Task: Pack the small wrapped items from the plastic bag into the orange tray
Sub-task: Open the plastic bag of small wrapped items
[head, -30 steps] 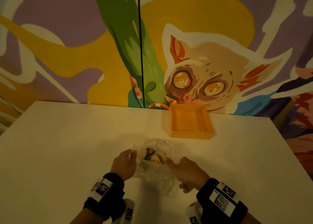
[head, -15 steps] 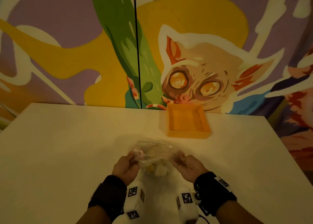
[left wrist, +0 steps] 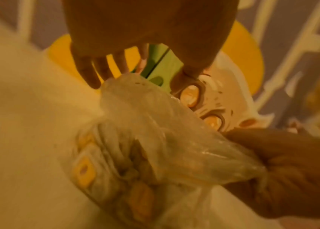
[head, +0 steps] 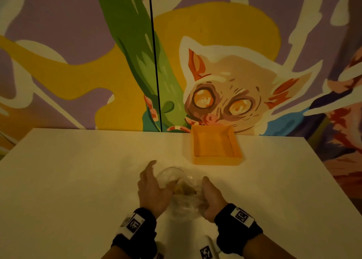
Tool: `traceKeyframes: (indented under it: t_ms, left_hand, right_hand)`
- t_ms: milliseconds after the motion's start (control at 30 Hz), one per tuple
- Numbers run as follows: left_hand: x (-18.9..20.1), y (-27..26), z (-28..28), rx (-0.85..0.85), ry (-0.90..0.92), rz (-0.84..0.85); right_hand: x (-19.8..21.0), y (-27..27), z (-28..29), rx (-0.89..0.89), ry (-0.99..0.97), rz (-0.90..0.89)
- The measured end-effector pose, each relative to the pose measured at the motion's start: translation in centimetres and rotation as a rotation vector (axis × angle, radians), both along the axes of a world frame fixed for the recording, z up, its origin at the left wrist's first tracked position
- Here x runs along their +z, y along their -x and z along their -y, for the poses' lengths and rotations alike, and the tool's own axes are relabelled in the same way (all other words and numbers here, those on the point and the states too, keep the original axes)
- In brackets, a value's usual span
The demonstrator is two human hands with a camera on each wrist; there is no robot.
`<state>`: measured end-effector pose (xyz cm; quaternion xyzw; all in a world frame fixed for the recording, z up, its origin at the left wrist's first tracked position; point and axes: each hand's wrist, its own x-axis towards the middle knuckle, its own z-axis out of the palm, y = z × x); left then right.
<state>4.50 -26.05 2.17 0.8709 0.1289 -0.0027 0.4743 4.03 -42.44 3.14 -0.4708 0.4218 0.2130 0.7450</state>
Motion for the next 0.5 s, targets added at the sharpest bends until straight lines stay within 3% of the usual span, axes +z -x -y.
traceKeyframes:
  t_ms: [100,167,233,300,367,433,500]
  left_hand:
    - [-0.3,-0.6,0.1,-0.29,-0.351,-0.014]
    - [-0.3,-1.3,-0.5,-0.281,-0.354,-0.015]
    - [0.1,-1.7,-0.8,-0.278,-0.338,0.04]
    - [0.7,-2.0,-1.0,-0.301,-0.22,-0.004]
    - [1.3,-2.6,-0.9,-0.252,-0.003,-0.14]
    - [1.6,-3.3,-0.8,-0.177,0.157,-0.274]
    - [2.0,-3.5,-0.5,-0.164,0.198,-0.375]
  right_hand:
    - [0.0,0.0,-0.2,0.121,0.057,0.023]
    - [0.1,0.0,-0.1,0.211,0.154,0.044]
    - [-0.2,-0.1,0.4,0.319,0.423,0.062]
    - [-0.2,0.2,0.7,0.378,0.723,0.178]
    - [0.2,1.1,0.6,0.399,0.91,0.406]
    - [0.1,1.8,0.3,0.582,1.149,0.588]
    - [-0.1,1.9,-0.1,0.815,1.329,0.721]
